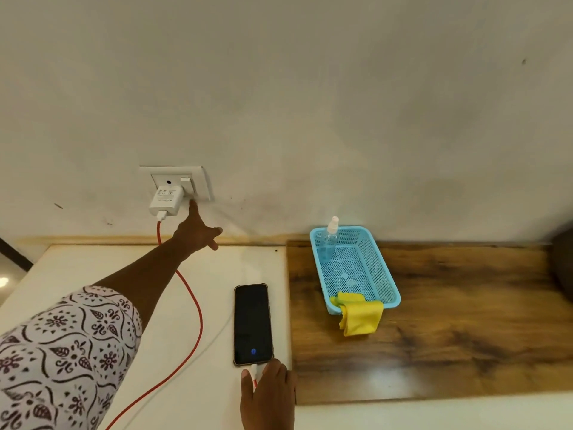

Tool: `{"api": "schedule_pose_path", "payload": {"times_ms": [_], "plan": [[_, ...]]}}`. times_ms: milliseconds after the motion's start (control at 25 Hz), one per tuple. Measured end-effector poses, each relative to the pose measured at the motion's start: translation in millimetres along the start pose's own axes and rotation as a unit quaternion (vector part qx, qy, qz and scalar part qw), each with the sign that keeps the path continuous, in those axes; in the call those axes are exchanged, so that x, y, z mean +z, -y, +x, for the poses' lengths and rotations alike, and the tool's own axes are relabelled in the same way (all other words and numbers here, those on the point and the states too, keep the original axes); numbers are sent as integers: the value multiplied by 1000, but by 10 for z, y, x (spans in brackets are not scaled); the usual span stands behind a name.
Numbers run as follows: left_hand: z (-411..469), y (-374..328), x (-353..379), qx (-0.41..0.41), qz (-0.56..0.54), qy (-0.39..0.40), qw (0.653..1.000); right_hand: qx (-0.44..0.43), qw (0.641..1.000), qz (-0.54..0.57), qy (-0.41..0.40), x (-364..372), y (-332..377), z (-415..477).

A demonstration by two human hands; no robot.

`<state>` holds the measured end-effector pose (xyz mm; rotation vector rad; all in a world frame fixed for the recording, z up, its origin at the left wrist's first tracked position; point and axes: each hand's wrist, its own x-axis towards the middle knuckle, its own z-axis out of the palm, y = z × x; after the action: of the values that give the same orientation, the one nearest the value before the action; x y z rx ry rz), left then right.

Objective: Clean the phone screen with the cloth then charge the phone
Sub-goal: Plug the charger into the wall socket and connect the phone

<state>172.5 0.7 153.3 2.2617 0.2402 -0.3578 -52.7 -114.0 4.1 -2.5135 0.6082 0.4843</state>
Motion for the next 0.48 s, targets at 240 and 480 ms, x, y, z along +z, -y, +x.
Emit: {"api": "schedule_pose_path", "payload": {"times_ms": [240,480], "plan": [[-820,290,336,106,39,-23,993,-24,998,-45,30,-226,26,-63],[-1640,1128,1159,55,253,94,961,-123,984,-95,-90,-512,-93,-178]]}}
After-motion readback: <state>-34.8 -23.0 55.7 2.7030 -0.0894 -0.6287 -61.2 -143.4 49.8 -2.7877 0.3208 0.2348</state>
